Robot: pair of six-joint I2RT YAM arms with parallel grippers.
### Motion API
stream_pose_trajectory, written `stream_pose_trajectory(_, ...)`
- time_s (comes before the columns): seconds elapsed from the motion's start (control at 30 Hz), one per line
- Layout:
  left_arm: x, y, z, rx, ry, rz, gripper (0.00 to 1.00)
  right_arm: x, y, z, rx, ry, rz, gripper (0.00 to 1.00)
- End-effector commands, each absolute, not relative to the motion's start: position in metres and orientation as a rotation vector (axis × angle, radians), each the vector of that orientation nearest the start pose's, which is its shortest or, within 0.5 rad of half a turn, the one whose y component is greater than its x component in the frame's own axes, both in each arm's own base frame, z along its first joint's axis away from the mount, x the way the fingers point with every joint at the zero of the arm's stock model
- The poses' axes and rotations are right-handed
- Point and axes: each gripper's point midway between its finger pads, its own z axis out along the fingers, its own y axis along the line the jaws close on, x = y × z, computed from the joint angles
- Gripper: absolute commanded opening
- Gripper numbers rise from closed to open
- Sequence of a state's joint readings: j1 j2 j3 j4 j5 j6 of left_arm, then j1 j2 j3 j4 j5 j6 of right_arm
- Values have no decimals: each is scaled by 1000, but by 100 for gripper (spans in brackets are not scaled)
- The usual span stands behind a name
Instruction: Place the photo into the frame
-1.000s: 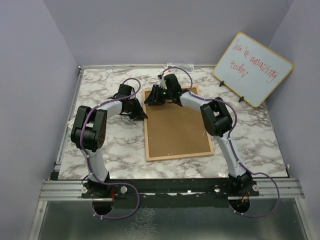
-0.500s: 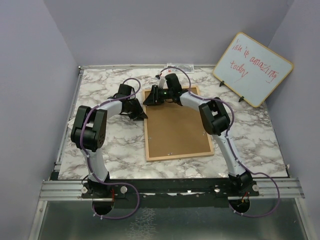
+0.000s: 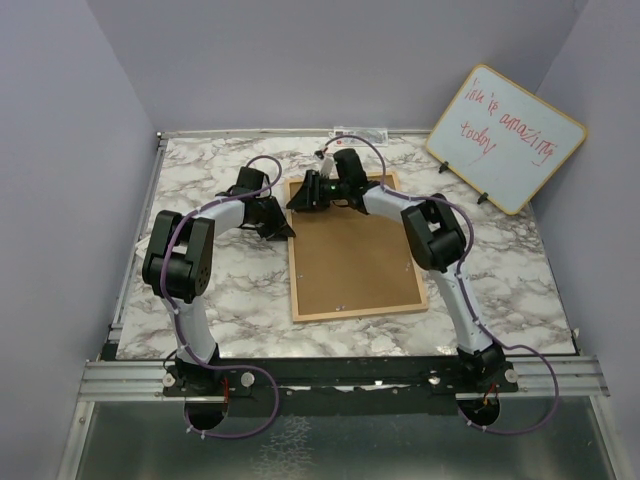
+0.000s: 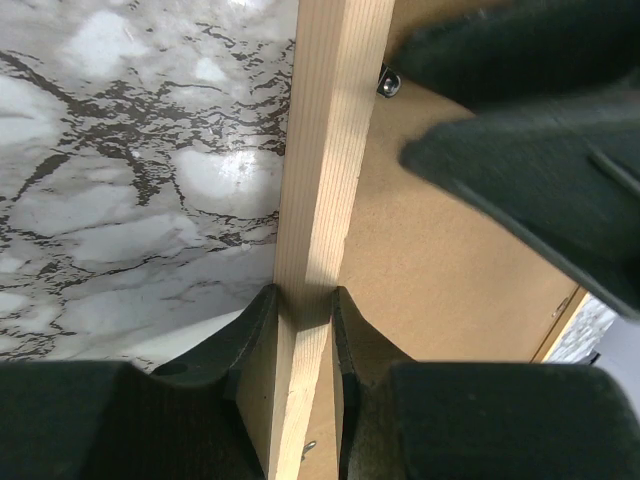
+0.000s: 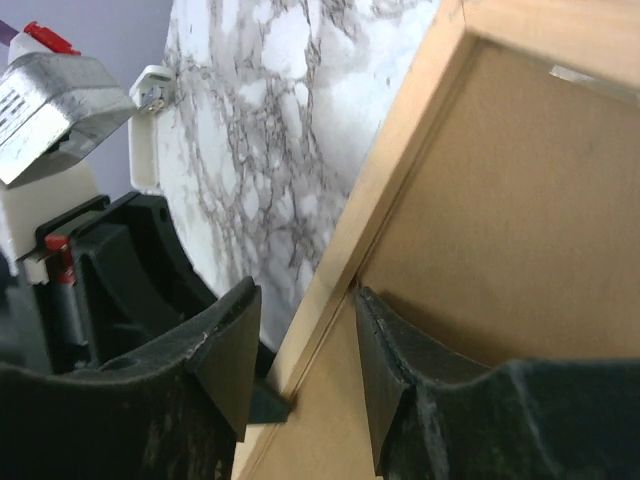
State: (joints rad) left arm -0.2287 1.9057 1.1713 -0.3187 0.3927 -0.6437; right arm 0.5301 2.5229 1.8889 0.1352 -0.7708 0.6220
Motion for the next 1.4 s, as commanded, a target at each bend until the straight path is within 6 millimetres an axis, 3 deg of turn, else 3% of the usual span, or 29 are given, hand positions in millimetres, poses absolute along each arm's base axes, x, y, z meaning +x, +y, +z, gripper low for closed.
stream_pose_trajectory(0.0, 383, -165, 16, -439, 2722, -669, 25, 487, 400, 116, -172, 2153, 1372, 51)
stream_pose_trajectory(0.1, 387, -161, 29, -442, 2694, -660, 34, 486, 370, 142, -112, 2135, 1302, 56)
stream_pose_trajectory(0.2, 386, -158, 43, -431, 2678, -649, 47, 461, 344, 138, -117, 2221, 1222, 57)
stream_pose_trajectory(0.37, 363, -157, 59, -386, 2666, -676, 67, 380, 311, 106, -172, 2444, 1183, 57)
stream_pose_trajectory(0.5, 328, -161, 59, -334, 2702, -724, 71, 312, 297, 85, -208, 2583, 1215, 48)
stream_pose_trajectory(0.67, 286, -172, 52, -278, 2764, -781, 67, 250, 306, 62, -276, 2733, 1182, 44)
stream_pose_trajectory(0.9, 258, -183, 39, -253, 2801, -785, 51, 202, 317, 41, -363, 2842, 1167, 41)
stream_pose_trajectory(1.13, 257, -175, 25, -333, 2808, -672, 34, 184, 310, 22, -441, 2932, 1052, 38)
stream_pose_trajectory(1.37, 259, -168, 19, -359, 2806, -603, 33, 167, 291, 15, -544, 3024, 956, 37)
